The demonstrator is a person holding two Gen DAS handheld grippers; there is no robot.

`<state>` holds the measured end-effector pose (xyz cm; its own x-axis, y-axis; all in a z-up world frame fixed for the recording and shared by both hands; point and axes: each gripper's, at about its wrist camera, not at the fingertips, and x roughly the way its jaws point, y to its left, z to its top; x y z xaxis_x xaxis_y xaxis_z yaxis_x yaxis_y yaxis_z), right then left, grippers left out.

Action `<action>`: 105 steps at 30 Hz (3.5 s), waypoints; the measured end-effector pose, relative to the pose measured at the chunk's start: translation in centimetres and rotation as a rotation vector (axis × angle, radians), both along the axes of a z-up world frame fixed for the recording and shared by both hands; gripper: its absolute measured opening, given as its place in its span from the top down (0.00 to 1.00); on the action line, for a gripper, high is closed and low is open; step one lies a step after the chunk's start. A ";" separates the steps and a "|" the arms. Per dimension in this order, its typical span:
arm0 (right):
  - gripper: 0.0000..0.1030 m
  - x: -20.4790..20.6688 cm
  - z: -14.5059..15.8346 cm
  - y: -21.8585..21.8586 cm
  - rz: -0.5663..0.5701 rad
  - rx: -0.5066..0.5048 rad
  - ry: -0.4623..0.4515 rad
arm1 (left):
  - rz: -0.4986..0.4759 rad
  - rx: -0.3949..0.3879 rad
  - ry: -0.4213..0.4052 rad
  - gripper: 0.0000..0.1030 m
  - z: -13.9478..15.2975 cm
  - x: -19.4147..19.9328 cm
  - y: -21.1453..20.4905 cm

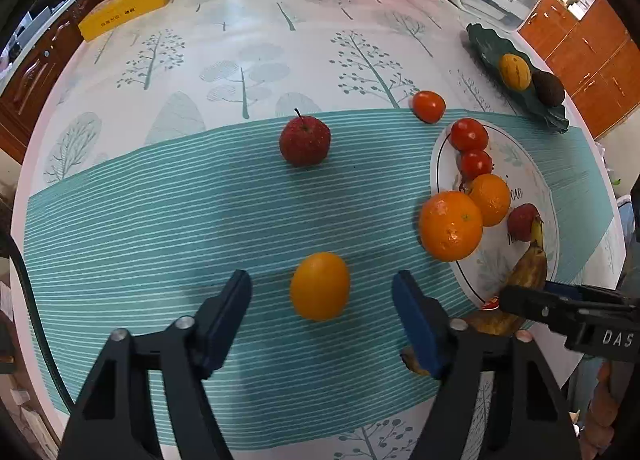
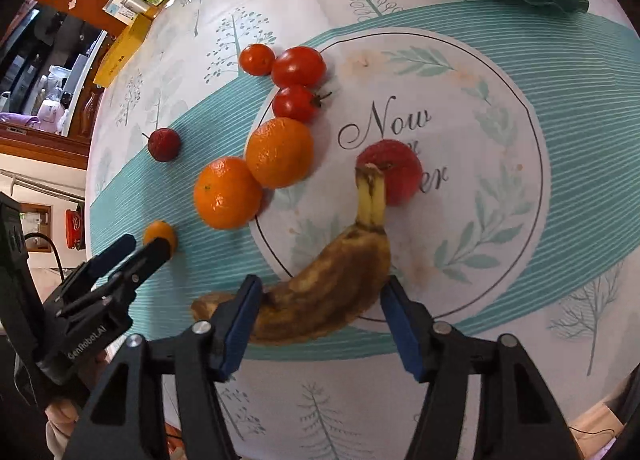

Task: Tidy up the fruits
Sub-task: 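Grasp the small orange with the left tool while the right tool grasps the banana, then carry the orange and banana onto the green plate and open both tools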

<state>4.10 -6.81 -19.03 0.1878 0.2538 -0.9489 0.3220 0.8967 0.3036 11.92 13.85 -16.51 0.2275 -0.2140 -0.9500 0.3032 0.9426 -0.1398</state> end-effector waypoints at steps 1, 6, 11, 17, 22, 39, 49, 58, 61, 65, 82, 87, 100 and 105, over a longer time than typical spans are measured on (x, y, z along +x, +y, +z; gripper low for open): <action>0.47 0.3 0.0 -0.2 -0.008 -0.003 -0.002 | 0.001 -0.002 0.006 0.40 -0.1 0.1 0.0; 0.57 1.2 0.0 0.4 0.014 -0.037 -0.016 | 0.003 -0.009 0.040 0.51 -0.9 0.1 -0.2; 0.57 1.6 -0.1 0.5 0.037 -0.059 -0.006 | 0.004 -0.004 0.057 0.52 -1.4 -0.1 -0.6; 0.55 2.4 0.1 1.6 0.083 -0.139 0.003 | -0.005 0.011 0.045 0.55 -1.3 -0.1 -1.0; 0.57 1.9 0.3 1.4 0.081 -0.129 -0.028 | -0.017 0.033 0.034 0.72 -1.2 0.1 -1.5; 0.66 -1.0 7.5 0.2 0.132 -0.252 -0.244 | -0.134 -0.064 -0.070 0.72 5.4 -3.1 -5.0; 0.67 -2.6 12.5 -5.3 0.071 -0.355 -0.308 | -0.238 -0.093 -0.120 0.72 9.0 -3.6 -10.3; 0.67 -0.2 16.2 -12.1 0.091 -0.462 -0.309 | -0.303 -0.072 -0.176 0.72 11.7 -0.7 -17.9; 0.67 1.3 16.4 -14.5 0.107 -0.486 -0.301 | -0.301 -0.053 -0.184 0.72 12.0 1.4 -20.5; 0.67 4.2 15.8 -17.7 0.131 -0.523 -0.267 | -0.295 -0.020 -0.198 0.72 12.3 4.8 -23.6; 0.66 18.3 9.7 -23.4 0.245 -0.492 -0.142 | -0.205 0.014 -0.141 0.72 7.1 16.7 -32.6; 0.66 20.8 6.6 -23.8 0.227 -0.467 -0.110 | -0.204 0.008 -0.129 0.72 5.7 17.8 -34.3; 0.64 21.4 6.9 -24.6 0.205 -0.436 -0.192 | -0.215 0.006 -0.091 0.71 3.4 18.8 -35.8; 0.64 20.8 7.0 -25.5 0.188 -0.423 -0.203 | -0.212 -0.016 -0.070 0.71 2.9 19.2 -36.1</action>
<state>24.86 -32.27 -12.02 0.3670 -0.0977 -0.9251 0.1150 0.9916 -0.0591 31.14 -22.25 -13.60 0.2413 -0.2788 -0.9296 0.5038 0.8546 -0.1256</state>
